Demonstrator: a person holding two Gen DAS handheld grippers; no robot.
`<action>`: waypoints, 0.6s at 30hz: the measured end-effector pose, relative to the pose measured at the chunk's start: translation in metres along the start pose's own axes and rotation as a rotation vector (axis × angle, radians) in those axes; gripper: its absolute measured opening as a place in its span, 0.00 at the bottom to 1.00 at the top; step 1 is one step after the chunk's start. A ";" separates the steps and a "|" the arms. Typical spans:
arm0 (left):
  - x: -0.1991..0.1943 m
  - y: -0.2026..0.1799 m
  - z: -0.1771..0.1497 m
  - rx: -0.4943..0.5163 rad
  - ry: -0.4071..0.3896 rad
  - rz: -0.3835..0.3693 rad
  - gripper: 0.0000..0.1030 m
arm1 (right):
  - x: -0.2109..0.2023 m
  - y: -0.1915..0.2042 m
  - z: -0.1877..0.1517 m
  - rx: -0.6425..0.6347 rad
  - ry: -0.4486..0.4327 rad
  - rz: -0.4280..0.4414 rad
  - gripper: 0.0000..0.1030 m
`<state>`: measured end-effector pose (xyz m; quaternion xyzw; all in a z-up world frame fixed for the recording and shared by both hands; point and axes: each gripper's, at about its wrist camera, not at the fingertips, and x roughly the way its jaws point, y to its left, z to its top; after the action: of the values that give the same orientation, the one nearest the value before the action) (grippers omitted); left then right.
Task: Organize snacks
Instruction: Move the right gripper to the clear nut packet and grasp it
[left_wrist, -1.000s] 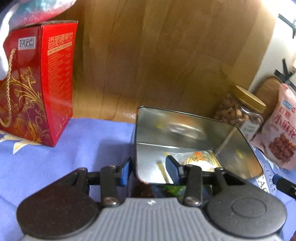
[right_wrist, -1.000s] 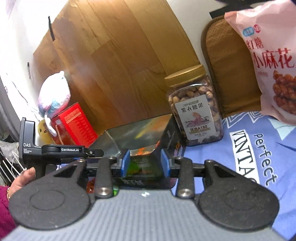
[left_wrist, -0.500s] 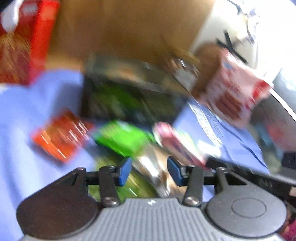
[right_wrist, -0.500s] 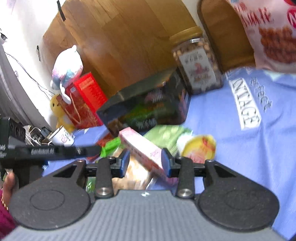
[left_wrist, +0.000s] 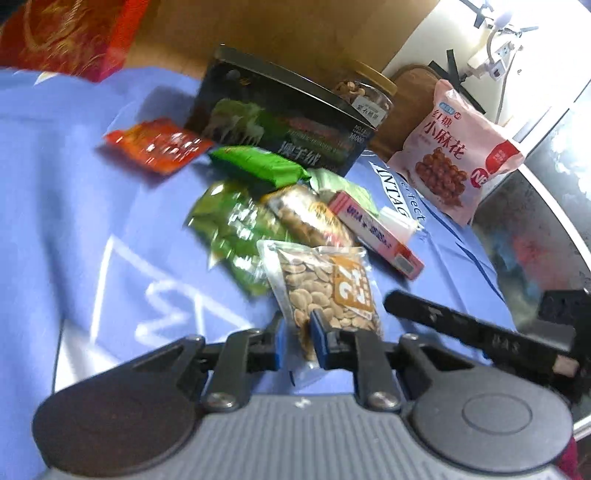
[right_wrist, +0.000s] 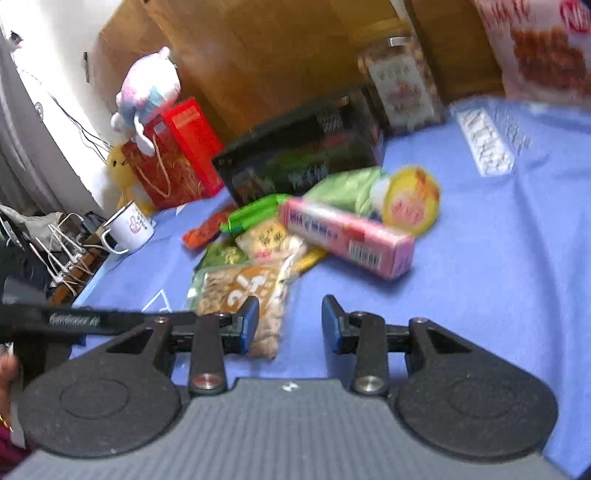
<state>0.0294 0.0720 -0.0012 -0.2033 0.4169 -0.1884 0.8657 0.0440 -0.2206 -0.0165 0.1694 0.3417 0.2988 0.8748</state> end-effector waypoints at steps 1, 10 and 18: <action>-0.005 0.002 -0.005 -0.004 -0.004 0.003 0.15 | 0.002 0.002 -0.001 0.009 0.015 0.031 0.40; -0.050 0.023 -0.046 -0.035 -0.035 0.012 0.15 | 0.002 0.048 -0.031 -0.114 0.123 0.133 0.38; -0.069 0.048 -0.060 -0.126 -0.051 -0.030 0.16 | -0.004 0.050 -0.052 0.039 0.191 0.304 0.41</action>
<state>-0.0510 0.1354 -0.0148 -0.2685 0.4028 -0.1693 0.8585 -0.0150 -0.1802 -0.0260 0.2069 0.3993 0.4355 0.7798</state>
